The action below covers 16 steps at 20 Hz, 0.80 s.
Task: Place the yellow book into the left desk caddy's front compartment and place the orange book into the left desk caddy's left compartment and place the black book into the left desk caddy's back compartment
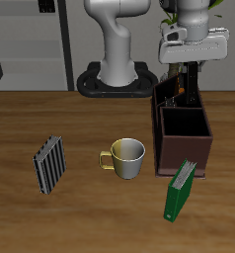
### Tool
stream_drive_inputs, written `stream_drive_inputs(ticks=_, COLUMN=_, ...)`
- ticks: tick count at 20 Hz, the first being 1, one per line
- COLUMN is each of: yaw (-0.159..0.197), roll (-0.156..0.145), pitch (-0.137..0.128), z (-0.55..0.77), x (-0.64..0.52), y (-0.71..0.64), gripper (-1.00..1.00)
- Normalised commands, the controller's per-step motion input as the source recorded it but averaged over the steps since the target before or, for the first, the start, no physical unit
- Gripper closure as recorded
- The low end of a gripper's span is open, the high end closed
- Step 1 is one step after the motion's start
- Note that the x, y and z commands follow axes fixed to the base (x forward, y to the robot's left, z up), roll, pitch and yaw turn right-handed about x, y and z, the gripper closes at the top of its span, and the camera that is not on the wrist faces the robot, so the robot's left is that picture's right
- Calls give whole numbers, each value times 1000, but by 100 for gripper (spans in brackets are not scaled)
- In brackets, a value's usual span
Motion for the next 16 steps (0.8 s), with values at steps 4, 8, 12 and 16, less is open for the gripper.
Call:
stream_drive_inputs(ticks=4, yaw=18, roll=20, pitch=0, z=-97, x=26, y=89, gripper=100)
stream_drive_inputs(ticks=8, yaw=13, roll=36, pitch=45, z=-170, x=30, y=132, gripper=100)
stream_drive_inputs(ticks=12, yaw=-11, roll=26, pitch=20, z=-50, x=-16, y=4, gripper=100)
stream_drive_inputs(ticks=16, yaw=-11, roll=20, pitch=25, z=-64, x=-77, y=-60, gripper=100)
